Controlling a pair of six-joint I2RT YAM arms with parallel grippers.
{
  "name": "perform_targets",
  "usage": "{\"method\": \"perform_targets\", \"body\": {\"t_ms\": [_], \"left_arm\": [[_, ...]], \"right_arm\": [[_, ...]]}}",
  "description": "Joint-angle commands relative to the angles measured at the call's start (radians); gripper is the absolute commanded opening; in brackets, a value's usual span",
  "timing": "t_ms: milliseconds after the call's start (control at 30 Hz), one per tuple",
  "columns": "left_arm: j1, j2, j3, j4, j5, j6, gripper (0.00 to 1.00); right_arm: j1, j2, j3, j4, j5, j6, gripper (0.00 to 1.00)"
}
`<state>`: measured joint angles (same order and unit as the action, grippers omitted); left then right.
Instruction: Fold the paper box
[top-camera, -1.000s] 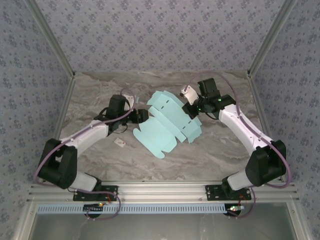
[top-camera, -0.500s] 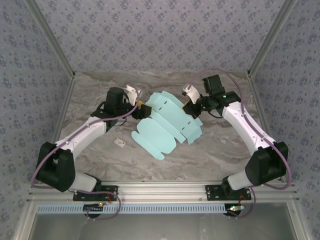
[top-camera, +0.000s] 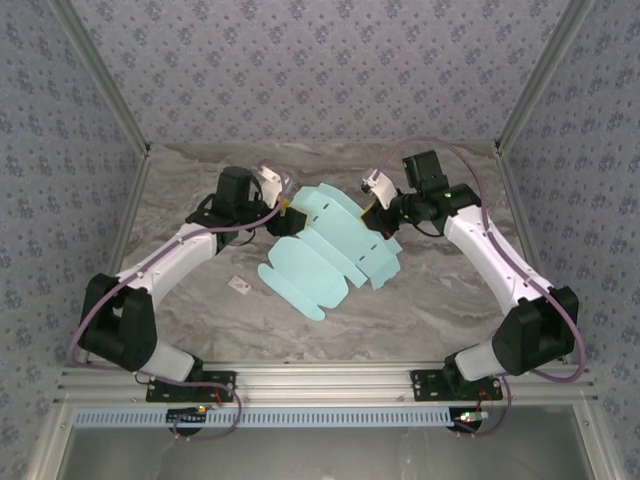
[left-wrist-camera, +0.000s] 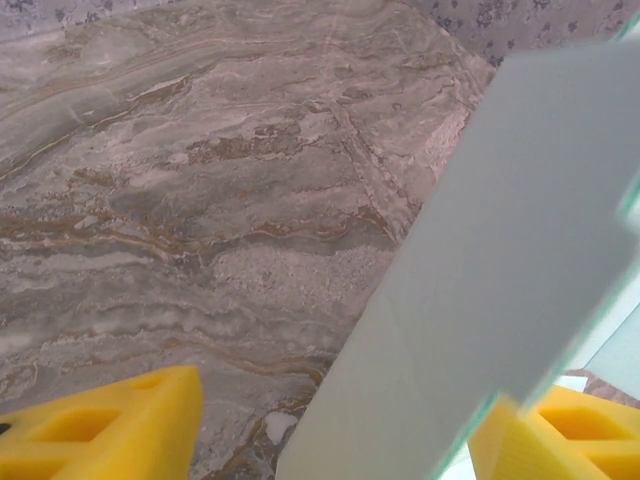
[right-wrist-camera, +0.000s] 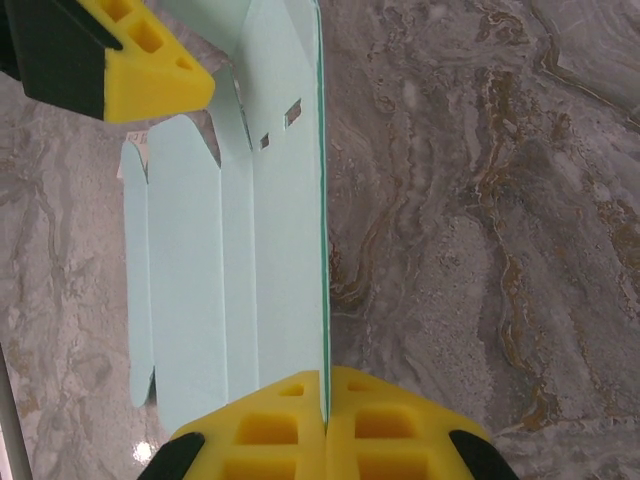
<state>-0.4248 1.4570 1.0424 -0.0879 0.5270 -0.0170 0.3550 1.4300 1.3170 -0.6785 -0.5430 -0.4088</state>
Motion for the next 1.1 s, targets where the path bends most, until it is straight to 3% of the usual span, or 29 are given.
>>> {"method": "perform_targets", "body": {"t_ms": [0, 167, 367, 500, 667, 1067], "left_arm": [[0.028, -0.094, -0.078, 0.036, -0.016, -0.089, 0.73], [0.002, -0.232, -0.212, 0.049, -0.145, -0.243, 0.73], [-0.14, -0.316, -0.306, 0.141, -0.171, -0.29, 0.73], [-0.211, -0.243, -0.304, 0.192, -0.181, -0.302, 0.7], [-0.261, -0.124, -0.276, 0.247, -0.167, -0.299, 0.67], [-0.285, 0.208, -0.141, 0.363, -0.041, -0.332, 0.5]], "right_arm": [[-0.011, -0.037, -0.007, 0.014, -0.015, 0.094, 0.0], [-0.007, -0.034, -0.04, -0.006, 0.038, 0.153, 0.0], [-0.009, 0.018, -0.009, -0.039, 0.054, 0.209, 0.0], [-0.001, 0.058, 0.044, -0.1, 0.084, 0.232, 0.0], [0.062, 0.052, 0.051, -0.124, 0.25, 0.211, 0.0], [0.051, 0.139, 0.044, -0.104, 0.253, 0.221, 0.0]]}}
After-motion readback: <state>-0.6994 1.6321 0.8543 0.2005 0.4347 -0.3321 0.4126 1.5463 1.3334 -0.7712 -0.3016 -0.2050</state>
